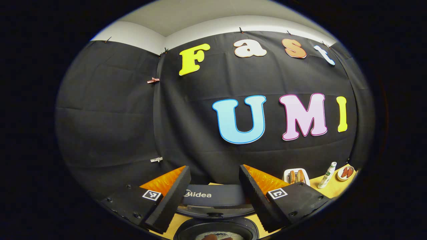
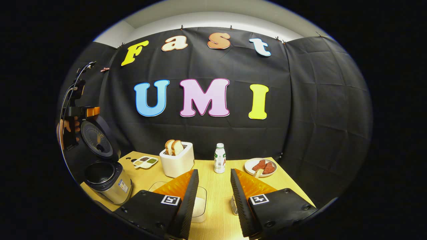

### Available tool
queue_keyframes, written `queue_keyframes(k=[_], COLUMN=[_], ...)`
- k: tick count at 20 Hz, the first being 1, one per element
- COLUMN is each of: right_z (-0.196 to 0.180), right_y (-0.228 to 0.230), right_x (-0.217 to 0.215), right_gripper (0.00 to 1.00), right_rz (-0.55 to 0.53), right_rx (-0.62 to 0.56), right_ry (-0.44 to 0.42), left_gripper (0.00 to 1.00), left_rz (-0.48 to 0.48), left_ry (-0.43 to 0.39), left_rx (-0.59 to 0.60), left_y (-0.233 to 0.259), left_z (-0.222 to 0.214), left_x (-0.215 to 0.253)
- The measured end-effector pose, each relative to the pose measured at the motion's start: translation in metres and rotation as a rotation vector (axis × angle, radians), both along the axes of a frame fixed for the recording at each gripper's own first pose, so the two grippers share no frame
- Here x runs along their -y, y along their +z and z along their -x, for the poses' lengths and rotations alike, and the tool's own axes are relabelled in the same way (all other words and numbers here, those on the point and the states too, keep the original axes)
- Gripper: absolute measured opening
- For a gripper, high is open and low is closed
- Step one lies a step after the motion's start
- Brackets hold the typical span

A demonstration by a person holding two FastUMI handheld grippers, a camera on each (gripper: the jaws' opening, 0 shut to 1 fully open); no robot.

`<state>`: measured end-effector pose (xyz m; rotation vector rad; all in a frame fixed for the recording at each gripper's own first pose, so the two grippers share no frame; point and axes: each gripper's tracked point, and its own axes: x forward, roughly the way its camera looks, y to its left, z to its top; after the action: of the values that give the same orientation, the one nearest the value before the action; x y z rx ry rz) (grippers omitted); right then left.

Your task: Close the left gripper, press the button to open the rice cooker; take a wooden spoon from the chopstick holder with the right hand, scoop a spoonful of rice and pour it into the rice cooker, then put the wooden spoon back into the chopstick holder.

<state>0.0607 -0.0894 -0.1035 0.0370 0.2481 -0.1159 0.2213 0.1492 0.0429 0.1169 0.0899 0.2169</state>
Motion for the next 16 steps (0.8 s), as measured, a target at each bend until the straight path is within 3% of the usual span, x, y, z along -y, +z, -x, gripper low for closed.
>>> queue_keyframes(k=[9,16], right_z=[0.013,0.029], right_y=[0.009,0.006], right_x=[-0.024,-0.04], right_gripper=[0.61,0.61], right_rz=[-0.027,-0.034], right_rx=[0.013,-0.01], right_ry=[0.085,0.129], left_gripper=[1.0,0.99], left_rz=[0.018,0.082], left_ry=[0.011,0.033], left_rx=[-0.012,-0.152], left_y=[-0.037,-0.117], left_z=[0.084,0.157], left_x=[0.013,0.023])
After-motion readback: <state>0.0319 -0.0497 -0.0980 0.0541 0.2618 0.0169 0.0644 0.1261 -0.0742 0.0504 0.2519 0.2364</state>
